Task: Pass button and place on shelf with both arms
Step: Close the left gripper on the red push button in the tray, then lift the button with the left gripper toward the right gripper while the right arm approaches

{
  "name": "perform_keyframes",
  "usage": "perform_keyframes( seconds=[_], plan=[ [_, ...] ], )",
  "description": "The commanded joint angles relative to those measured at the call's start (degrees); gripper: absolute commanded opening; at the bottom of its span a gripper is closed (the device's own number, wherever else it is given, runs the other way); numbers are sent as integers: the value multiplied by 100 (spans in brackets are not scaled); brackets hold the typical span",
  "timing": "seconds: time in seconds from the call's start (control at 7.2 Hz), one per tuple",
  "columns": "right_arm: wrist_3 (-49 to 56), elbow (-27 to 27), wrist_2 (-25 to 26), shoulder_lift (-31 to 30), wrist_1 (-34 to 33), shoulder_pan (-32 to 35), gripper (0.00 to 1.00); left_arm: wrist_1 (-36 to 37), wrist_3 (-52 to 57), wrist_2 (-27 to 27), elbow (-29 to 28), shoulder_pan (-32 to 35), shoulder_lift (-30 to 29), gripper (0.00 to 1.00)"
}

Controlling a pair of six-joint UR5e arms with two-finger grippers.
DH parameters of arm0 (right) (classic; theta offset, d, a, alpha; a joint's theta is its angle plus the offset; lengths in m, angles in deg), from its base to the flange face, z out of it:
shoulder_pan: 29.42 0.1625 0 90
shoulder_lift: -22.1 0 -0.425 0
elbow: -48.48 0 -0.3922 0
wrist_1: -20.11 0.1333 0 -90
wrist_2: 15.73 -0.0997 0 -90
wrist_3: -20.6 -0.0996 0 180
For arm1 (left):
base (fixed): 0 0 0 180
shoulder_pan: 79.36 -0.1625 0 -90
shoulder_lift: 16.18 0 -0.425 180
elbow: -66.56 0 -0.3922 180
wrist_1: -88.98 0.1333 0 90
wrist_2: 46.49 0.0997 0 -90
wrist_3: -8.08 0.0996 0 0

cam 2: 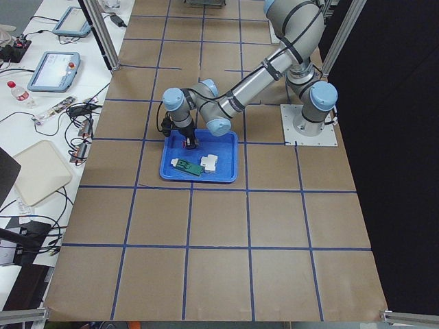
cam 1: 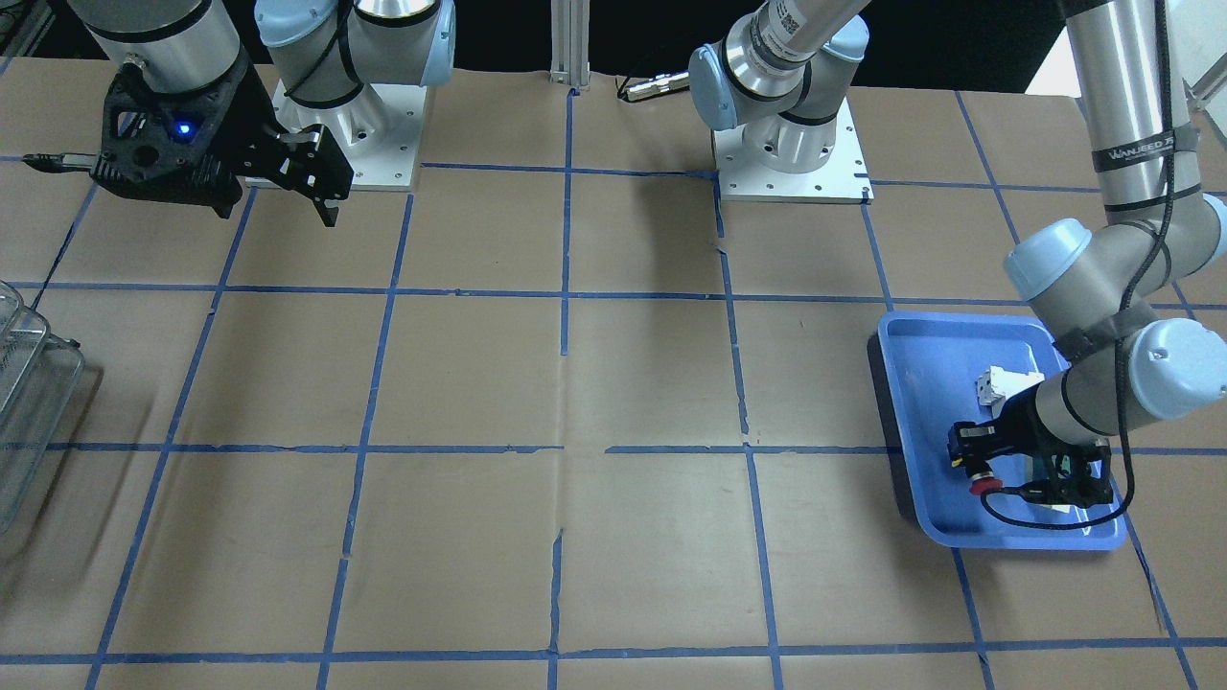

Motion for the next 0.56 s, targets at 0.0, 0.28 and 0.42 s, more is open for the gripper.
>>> perform_keyframes(
  seconds=[0.0, 0.28, 0.42],
  plan=[
    [-56, -17, -35, 0, -21, -35, 100, -478, 1546, -182, -770, 346, 173, 0],
    [-257, -53, -43, 0, -135, -270, 100, -1409, 3070, -227, -1501, 1048, 385, 0],
    [-685, 0, -244, 26, -127, -542, 100, -1640, 3572, -253, -1747, 1469, 473, 0]
  ],
)
